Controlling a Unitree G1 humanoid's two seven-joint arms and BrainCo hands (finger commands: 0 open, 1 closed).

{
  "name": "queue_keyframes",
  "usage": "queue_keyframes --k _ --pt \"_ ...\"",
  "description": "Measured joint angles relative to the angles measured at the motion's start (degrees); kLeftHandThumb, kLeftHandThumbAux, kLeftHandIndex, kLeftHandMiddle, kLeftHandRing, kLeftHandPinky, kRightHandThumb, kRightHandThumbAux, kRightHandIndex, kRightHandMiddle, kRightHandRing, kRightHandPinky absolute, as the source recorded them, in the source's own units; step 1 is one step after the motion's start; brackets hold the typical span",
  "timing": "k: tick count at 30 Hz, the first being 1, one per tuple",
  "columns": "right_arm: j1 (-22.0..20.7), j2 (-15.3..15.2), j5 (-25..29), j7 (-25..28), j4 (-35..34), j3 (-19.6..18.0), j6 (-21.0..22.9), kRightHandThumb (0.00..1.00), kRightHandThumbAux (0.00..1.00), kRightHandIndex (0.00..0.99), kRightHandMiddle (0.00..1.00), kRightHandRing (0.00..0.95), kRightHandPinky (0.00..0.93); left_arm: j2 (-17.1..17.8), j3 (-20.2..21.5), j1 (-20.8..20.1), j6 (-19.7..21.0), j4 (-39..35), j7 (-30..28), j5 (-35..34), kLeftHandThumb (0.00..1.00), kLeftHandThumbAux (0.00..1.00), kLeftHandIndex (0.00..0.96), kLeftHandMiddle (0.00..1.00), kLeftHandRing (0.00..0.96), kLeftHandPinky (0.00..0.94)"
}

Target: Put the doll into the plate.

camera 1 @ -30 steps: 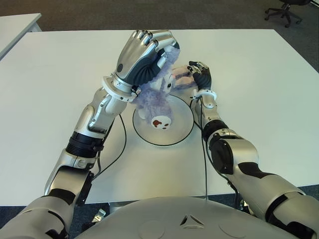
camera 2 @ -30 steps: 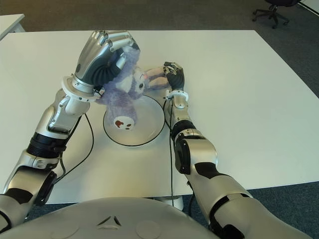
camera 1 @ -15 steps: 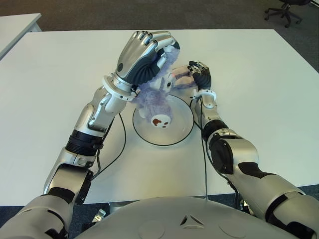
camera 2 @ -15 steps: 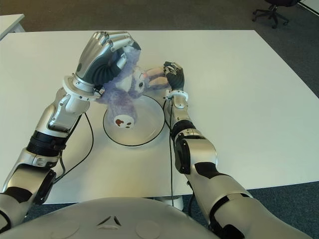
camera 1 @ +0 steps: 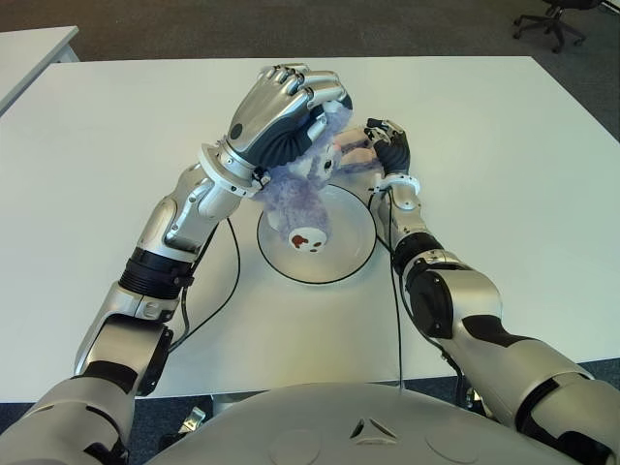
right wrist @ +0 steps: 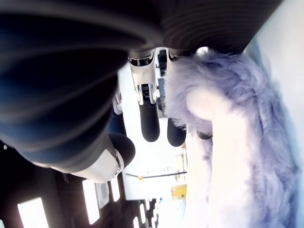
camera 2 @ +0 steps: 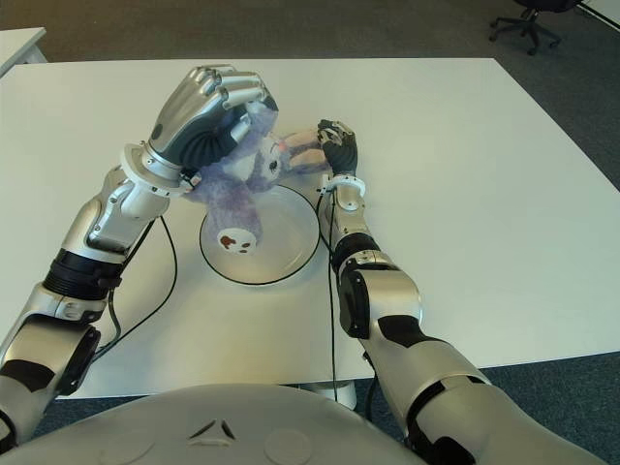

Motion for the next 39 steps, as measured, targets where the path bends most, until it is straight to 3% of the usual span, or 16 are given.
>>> queue_keyframes --k 4,10,24,39 --pt "0.0 0.0 0.0 -0.1 0.0 0.0 0.0 0.691 0.728 0.399 0.234 0.242 0.270 0.0 -0.3 -0.1 -0.5 1.1 0.0 0.0 0.844 0.665 0.466 0.429 0.406 0.388" --pt "0.0 0.0 0.0 -0.5 0.0 0.0 0.0 0.690 0.728 0.399 0.224 0.231 0.260 -0.5 -0.5 -0.1 -0.6 2.6 0.0 -0.8 0.844 0.667 0.480 0.412 0.372 0.361" --pt "-0.2 0.6 0.1 -0.9 0.0 -0.1 0.0 0.689 0.728 0.398 0.216 0.210 0.236 -0.7 -1.1 0.7 -0.4 3.5 0.0 -1.0 0.843 0.666 0.465 0.420 0.361 0.356" --pt "-0.2 0.7 0.0 -1.4 0.0 0.0 0.0 0.688 0.730 0.398 0.203 0.198 0.223 -0.9 -2.5 0.7 -2.8 6.1 0.0 -1.9 0.842 0.667 0.460 0.421 0.359 0.371"
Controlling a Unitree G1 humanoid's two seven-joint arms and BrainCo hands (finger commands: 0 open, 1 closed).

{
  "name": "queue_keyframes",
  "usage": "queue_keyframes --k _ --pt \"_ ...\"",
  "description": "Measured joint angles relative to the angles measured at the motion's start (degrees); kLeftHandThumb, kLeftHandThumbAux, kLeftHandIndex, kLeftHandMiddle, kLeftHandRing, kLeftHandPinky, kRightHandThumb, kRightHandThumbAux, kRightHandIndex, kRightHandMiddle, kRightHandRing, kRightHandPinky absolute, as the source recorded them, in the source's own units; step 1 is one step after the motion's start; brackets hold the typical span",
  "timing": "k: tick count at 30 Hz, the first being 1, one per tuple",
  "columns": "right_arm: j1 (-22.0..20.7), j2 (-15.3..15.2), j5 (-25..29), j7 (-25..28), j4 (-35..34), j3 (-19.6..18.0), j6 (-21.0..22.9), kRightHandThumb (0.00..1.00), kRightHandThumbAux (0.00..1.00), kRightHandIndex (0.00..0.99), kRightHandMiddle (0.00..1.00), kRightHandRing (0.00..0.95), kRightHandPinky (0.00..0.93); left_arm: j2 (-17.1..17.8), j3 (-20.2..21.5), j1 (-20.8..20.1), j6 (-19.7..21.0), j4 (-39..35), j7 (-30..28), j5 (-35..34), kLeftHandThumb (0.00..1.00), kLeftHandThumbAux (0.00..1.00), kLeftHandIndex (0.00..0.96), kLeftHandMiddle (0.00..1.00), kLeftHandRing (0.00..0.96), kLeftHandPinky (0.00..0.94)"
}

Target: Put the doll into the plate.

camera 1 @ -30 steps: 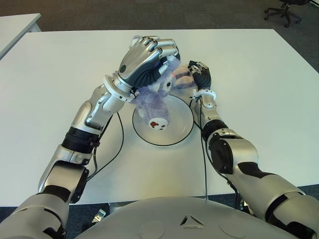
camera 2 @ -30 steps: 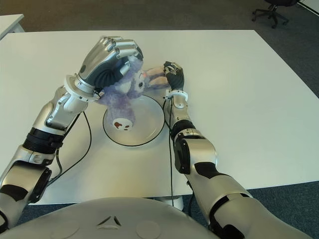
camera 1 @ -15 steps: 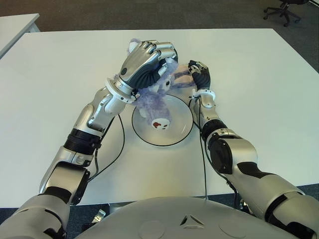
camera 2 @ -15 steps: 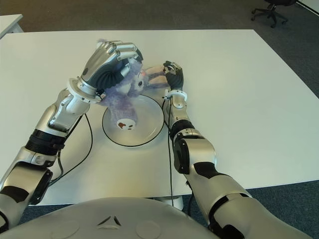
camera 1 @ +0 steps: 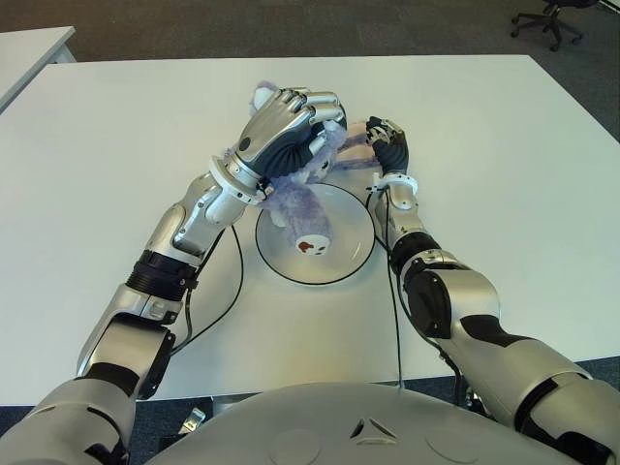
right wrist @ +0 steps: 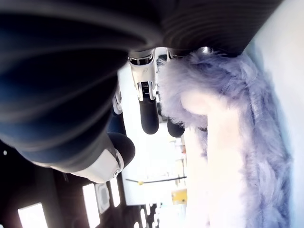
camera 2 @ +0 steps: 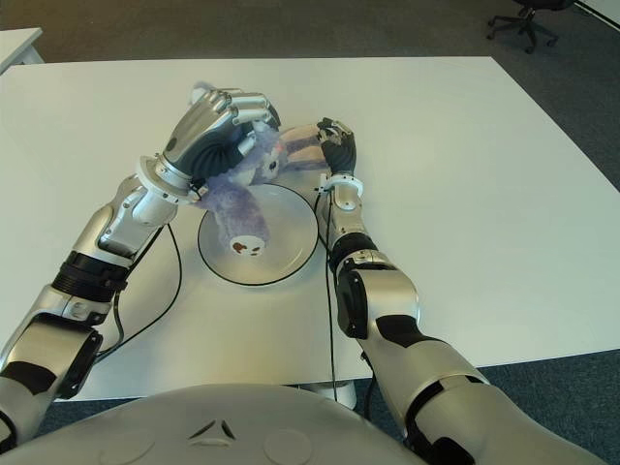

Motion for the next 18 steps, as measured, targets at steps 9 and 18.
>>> queue_keyframes --k 9,18 --pt "0.0 0.1 -0.1 -0.1 0.0 0.2 0.0 0.685 0.730 0.398 0.186 0.182 0.212 -0.8 -0.8 0.8 -0.1 0.0 -2.8 -3.2 0.839 0.667 0.442 0.434 0.364 0.374" --pt "0.1 0.2 -0.5 -0.5 0.0 0.6 -0.5 0.681 0.731 0.398 0.179 0.173 0.205 -1.5 -0.9 2.1 -0.8 -0.3 -4.2 -4.5 0.836 0.669 0.418 0.449 0.364 0.380"
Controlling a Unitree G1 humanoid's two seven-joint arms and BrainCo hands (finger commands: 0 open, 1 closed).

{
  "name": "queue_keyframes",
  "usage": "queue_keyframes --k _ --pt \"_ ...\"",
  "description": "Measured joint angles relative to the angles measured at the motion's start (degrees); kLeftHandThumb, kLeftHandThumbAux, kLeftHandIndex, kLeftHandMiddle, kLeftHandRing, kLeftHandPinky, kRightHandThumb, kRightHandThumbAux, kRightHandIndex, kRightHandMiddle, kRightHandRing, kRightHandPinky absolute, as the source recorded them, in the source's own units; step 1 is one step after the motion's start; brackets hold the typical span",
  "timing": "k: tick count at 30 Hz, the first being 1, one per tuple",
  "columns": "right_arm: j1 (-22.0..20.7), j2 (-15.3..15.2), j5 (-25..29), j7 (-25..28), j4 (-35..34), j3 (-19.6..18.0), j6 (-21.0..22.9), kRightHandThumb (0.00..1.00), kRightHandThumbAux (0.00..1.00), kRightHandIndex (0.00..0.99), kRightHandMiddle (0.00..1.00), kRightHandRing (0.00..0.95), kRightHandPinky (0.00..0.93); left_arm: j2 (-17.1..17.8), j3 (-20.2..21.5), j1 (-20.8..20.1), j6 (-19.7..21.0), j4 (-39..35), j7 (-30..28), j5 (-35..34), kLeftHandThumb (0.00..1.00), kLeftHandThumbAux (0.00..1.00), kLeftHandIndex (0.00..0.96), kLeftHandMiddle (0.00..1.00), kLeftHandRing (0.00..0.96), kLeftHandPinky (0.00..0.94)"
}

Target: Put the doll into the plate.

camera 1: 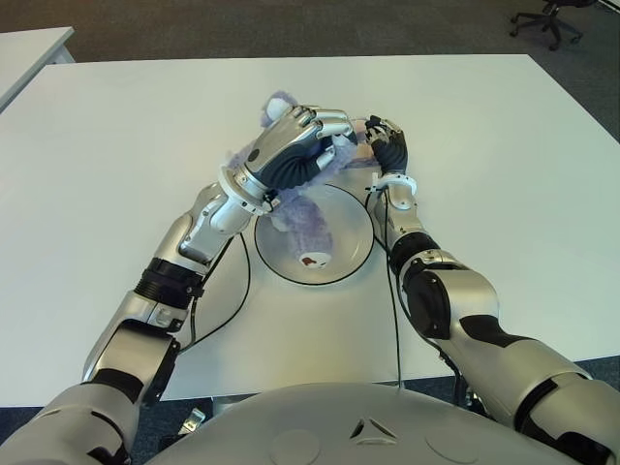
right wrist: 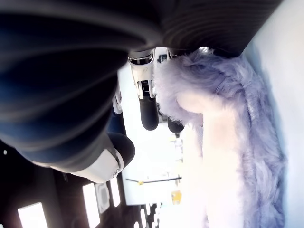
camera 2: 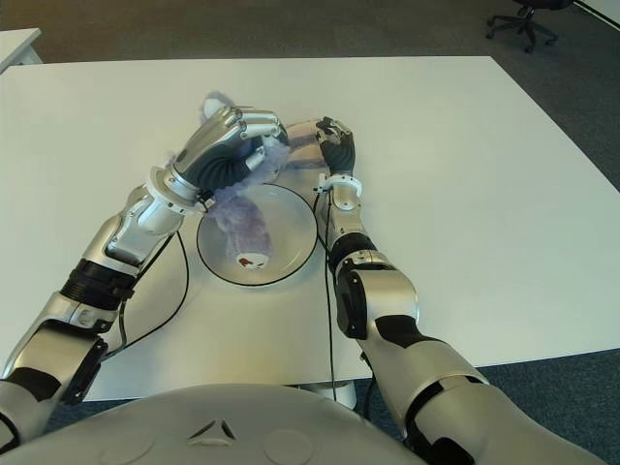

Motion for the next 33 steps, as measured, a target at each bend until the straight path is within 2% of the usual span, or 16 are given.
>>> queue_keyframes --k 9,33 --pt "0.0 0.2 0.0 -0.2 0.0 0.3 -0.2 0.682 0.733 0.398 0.167 0.160 0.213 -0.1 0.0 1.3 0.2 -1.2 -2.0 -1.5 0.836 0.669 0.414 0.452 0.368 0.382" --pt "-0.2 0.3 0.2 -0.1 0.0 0.4 0.4 0.684 0.731 0.398 0.184 0.175 0.216 -0.3 0.1 4.4 3.8 -6.5 -9.3 -7.0 0.834 0.670 0.411 0.452 0.344 0.360"
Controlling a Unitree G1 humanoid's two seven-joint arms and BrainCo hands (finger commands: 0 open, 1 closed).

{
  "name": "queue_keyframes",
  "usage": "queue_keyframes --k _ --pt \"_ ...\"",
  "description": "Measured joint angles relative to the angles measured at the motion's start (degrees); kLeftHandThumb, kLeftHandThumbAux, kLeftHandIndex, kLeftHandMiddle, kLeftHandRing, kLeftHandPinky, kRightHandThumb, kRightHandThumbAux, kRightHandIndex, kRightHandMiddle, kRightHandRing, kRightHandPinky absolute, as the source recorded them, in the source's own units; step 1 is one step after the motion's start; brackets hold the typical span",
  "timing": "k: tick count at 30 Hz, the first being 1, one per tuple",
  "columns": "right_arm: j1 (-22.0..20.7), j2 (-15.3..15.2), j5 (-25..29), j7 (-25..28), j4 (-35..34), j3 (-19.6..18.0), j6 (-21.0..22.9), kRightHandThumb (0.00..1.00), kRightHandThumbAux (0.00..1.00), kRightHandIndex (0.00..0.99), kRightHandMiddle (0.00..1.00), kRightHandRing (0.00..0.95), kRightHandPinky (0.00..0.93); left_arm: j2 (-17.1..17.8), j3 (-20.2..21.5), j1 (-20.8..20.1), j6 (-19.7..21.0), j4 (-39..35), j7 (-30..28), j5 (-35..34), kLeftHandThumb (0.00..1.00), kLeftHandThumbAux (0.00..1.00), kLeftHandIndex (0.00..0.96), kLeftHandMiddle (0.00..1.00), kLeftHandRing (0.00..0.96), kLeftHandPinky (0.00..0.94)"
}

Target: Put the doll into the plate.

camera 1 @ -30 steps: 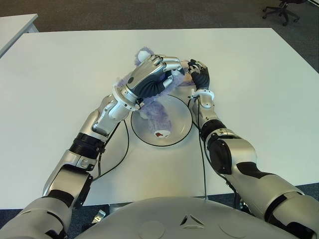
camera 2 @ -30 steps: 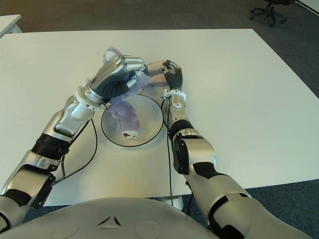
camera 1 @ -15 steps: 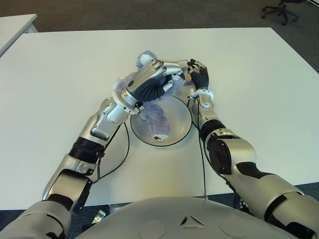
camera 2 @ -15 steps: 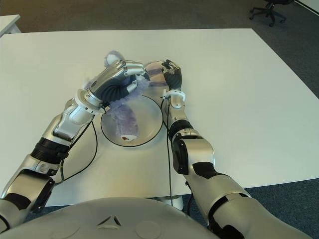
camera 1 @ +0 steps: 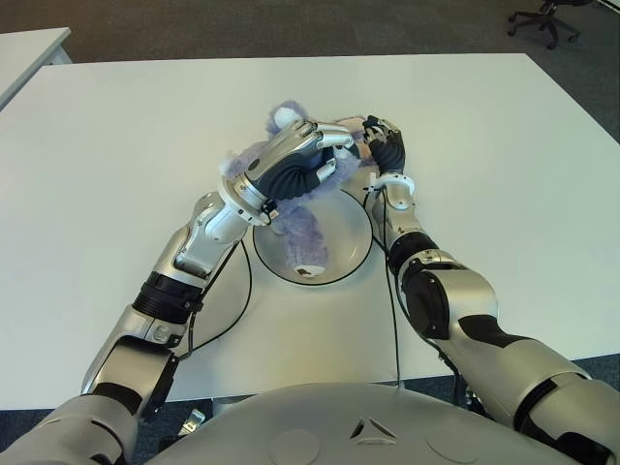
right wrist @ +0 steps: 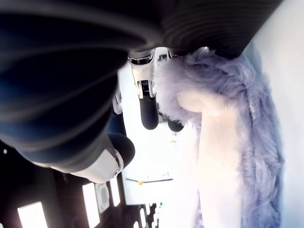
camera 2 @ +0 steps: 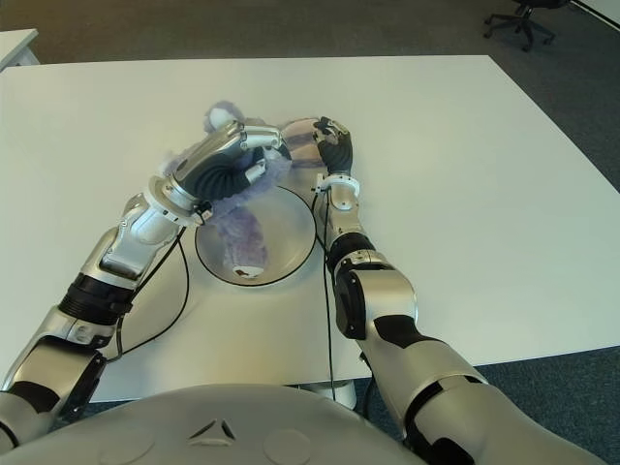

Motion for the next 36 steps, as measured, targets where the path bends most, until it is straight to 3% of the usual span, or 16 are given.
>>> queue_keyframes --k 13,18,19,20,24,36 --pt "0.0 0.0 0.0 0.6 0.0 0.0 0.0 0.686 0.731 0.398 0.193 0.185 0.229 0.0 0.0 0.9 0.8 -1.8 -2.6 -2.0 0.834 0.670 0.417 0.445 0.337 0.370" --pt "0.0 0.1 0.2 1.0 0.0 -0.3 0.0 0.689 0.732 0.398 0.192 0.172 0.187 0.0 -0.1 2.7 1.7 -5.0 -4.5 -3.5 0.834 0.671 0.419 0.440 0.334 0.367" --pt "0.0 0.0 0.3 1.1 0.0 -0.4 0.0 0.689 0.733 0.398 0.186 0.161 0.176 0.0 -0.1 3.0 1.8 -5.5 -4.8 -3.6 0.742 0.690 0.410 0.324 0.321 0.350" --pt "0.0 0.0 0.3 1.3 0.0 -0.5 0.0 0.690 0.733 0.398 0.185 0.158 0.173 0.0 -0.1 3.3 1.8 -6.0 -5.1 -3.9 0.719 0.695 0.408 0.294 0.317 0.345" --pt "0.0 0.0 0.4 1.6 0.0 -0.8 0.0 0.690 0.733 0.398 0.177 0.149 0.170 0.0 -0.1 4.3 1.7 -7.5 -6.1 -4.3 0.707 0.698 0.406 0.280 0.303 0.321" --pt "-0.1 0.1 0.3 2.0 0.0 -0.9 0.0 0.689 0.734 0.398 0.168 0.150 0.189 0.6 -0.2 4.5 -2.0 -8.4 -7.7 -4.5 0.699 0.706 0.404 0.281 0.279 0.290"
